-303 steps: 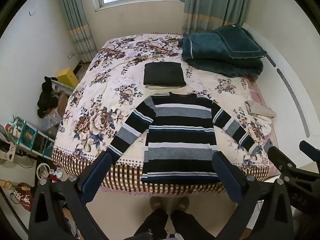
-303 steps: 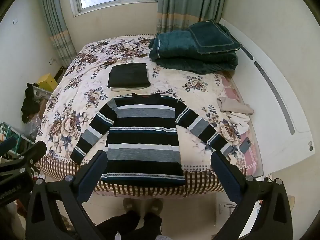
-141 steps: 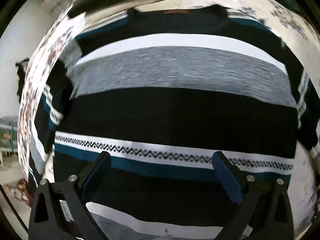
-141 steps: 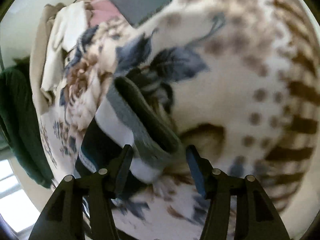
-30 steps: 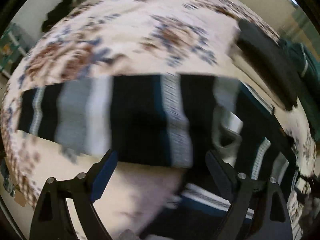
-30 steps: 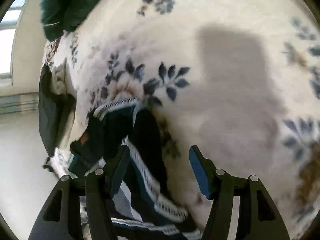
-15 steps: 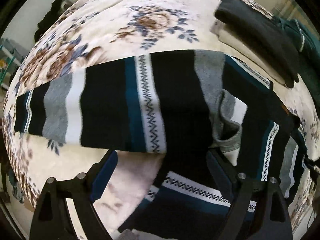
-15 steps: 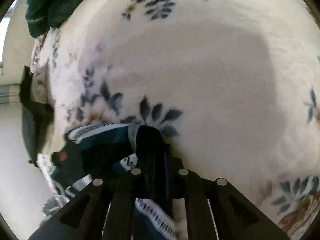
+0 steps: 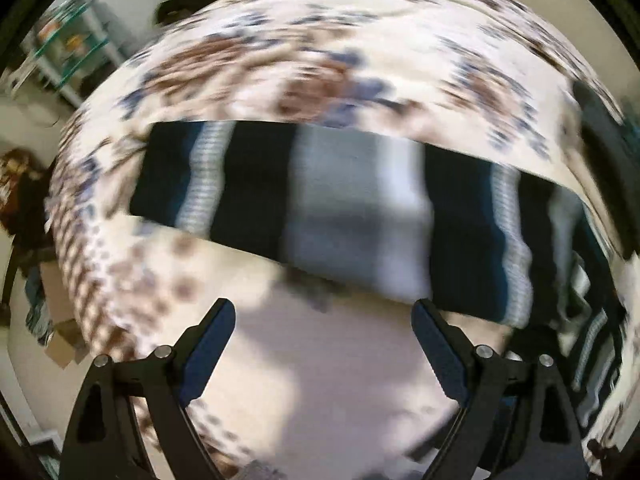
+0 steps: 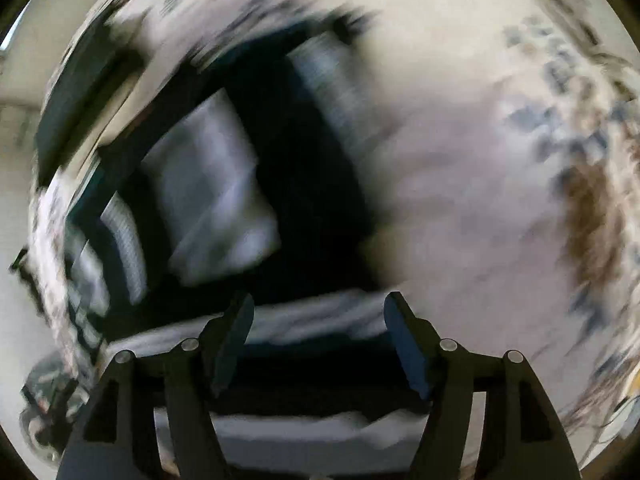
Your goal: Fold small clothes
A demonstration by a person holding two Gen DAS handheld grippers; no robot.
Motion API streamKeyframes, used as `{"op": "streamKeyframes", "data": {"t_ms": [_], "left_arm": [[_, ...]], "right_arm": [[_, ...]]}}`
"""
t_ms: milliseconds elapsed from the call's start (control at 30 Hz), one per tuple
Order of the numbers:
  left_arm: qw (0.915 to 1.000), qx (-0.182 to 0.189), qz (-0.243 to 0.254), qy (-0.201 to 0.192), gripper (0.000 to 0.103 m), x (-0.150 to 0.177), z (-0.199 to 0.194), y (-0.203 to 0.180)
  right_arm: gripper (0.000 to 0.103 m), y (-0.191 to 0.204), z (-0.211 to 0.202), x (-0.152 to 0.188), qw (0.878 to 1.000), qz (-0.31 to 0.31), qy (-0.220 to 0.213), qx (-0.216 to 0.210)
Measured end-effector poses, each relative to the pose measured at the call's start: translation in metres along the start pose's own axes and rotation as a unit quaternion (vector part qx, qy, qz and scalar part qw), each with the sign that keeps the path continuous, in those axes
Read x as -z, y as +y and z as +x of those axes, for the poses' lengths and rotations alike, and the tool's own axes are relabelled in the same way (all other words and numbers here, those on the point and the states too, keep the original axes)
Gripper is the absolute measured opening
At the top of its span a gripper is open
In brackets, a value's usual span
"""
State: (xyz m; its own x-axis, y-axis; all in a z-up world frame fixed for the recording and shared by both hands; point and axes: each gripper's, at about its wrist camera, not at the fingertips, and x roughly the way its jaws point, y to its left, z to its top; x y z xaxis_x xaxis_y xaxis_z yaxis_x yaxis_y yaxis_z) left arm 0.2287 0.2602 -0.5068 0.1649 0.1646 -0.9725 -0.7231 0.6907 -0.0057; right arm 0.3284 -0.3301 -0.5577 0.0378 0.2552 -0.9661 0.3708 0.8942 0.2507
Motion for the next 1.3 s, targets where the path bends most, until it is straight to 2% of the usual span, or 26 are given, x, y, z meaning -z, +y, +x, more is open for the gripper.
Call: {"op": "streamKeyframes", "data": {"t_ms": [67,133,200,267,333,367,400,433,467,500,567,633,700,733,767,800,833,867,900,1000,1067,1100,1200,1300], "left_arm": [[0.9995,-0.005,-0.032,0.003,0.09,-0.009,0.009,0.034],[0.9962,0.01,-0.086,0.014,0.09,-0.017,0.021,0.07],[0.9912,0.029,-0.128,0.019,0.09,-0.023,0.031,0.098],[0.984,0.043,-0.171,0.024,0.09,-0.028,0.043,0.124],[0.9751,0.064,-0.211,0.027,0.09,-0.028,0.052,0.144],[0.9719,0.069,-0.223,0.028,0.09,-0.028,0.055,0.149],[0.9651,0.081,-0.247,0.031,0.09,-0.026,0.062,0.16],[0.9602,0.088,-0.263,0.032,0.09,-0.025,0.067,0.166],[0.9547,0.096,-0.28,0.034,0.09,-0.024,0.071,0.172],[0.9464,0.108,-0.302,0.035,0.09,-0.023,0.078,0.181],[0.9359,0.122,-0.328,0.036,0.09,-0.023,0.086,0.189],[0.93,0.127,-0.343,0.034,0.09,-0.027,0.091,0.192],[0.9294,0.129,-0.345,0.028,0.09,-0.034,0.095,0.191],[0.9299,0.128,-0.344,0.023,0.089,-0.036,0.095,0.192],[0.9314,0.129,-0.34,0.007,0.087,-0.04,0.093,0.191],[0.9352,0.124,-0.332,-0.008,0.078,-0.043,0.089,0.19],[0.9405,0.114,-0.32,-0.016,0.044,-0.047,0.086,0.188],[0.9468,0.105,-0.304,-0.02,0.014,-0.051,0.085,0.186],[0.9516,0.107,-0.287,-0.027,0.009,-0.056,0.082,0.182],[0.9631,0.086,-0.249,-0.053,0.006,-0.066,0.067,0.173],[0.9703,0.072,-0.22,-0.069,0.006,-0.07,0.055,0.164],[0.9749,0.063,-0.196,-0.084,0.006,-0.074,0.042,0.156],[0.9819,0.053,-0.137,-0.12,0.005,-0.081,0.008,0.129],[0.9843,0.055,-0.071,-0.152,0.005,-0.085,-0.027,0.087]], "right_arm": [[0.07,0.059,0.018,0.019,0.999,-0.045,0.012,-0.012],[0.069,0.12,0.036,0.03,0.995,-0.096,0.017,-0.021],[0.069,0.178,0.05,0.038,0.989,-0.147,0.004,-0.028],[0.069,0.236,0.063,0.046,0.975,-0.218,-0.03,-0.001],[0.069,0.292,0.083,0.056,0.954,-0.292,-0.061,0.032],[0.069,0.312,0.09,0.06,0.944,-0.318,-0.069,0.052],[0.066,0.327,0.099,0.062,0.938,-0.333,-0.072,0.063],[0.029,0.34,0.109,0.062,0.933,-0.346,-0.069,0.072],[0.006,0.353,0.12,0.06,0.93,-0.353,-0.063,0.083],[0.006,0.361,0.127,0.058,0.929,-0.351,-0.061,0.097],[0.006,0.374,0.126,0.057,0.932,-0.337,-0.083,0.108],[0.006,0.385,0.12,0.06,0.93,-0.338,-0.097,0.108],[0.011,0.388,0.127,0.057,0.932,-0.336,-0.072,0.113],[0.014,0.384,0.131,0.053,0.938,-0.323,-0.057,0.112],[0.024,0.378,0.132,0.048,0.946,-0.307,-0.044,0.099],[0.034,0.372,0.13,0.045,0.951,-0.296,-0.034,0.082],[0.055,0.366,0.127,0.041,0.956,-0.285,-0.024,0.062],[0.065,0.357,0.121,0.038,0.962,-0.269,-0.017,0.038],[0.065,0.35,0.114,0.037,0.966,-0.258,-0.019,0.029],[0.071,0.319,0.095,0.034,0.972,-0.23,-0.033,0.046],[0.089,0.302,0.085,0.038,0.972,-0.214,-0.048,0.085],[0.091,0.293,0.082,0.033,0.972,-0.21,-0.054,0.097],[0.091,0.26,0.072,0.03,0.963,-0.205,-0.08,0.155],[0.096,0.229,0.066,0.023,0.962,-0.188,-0.082,0.179]]}}
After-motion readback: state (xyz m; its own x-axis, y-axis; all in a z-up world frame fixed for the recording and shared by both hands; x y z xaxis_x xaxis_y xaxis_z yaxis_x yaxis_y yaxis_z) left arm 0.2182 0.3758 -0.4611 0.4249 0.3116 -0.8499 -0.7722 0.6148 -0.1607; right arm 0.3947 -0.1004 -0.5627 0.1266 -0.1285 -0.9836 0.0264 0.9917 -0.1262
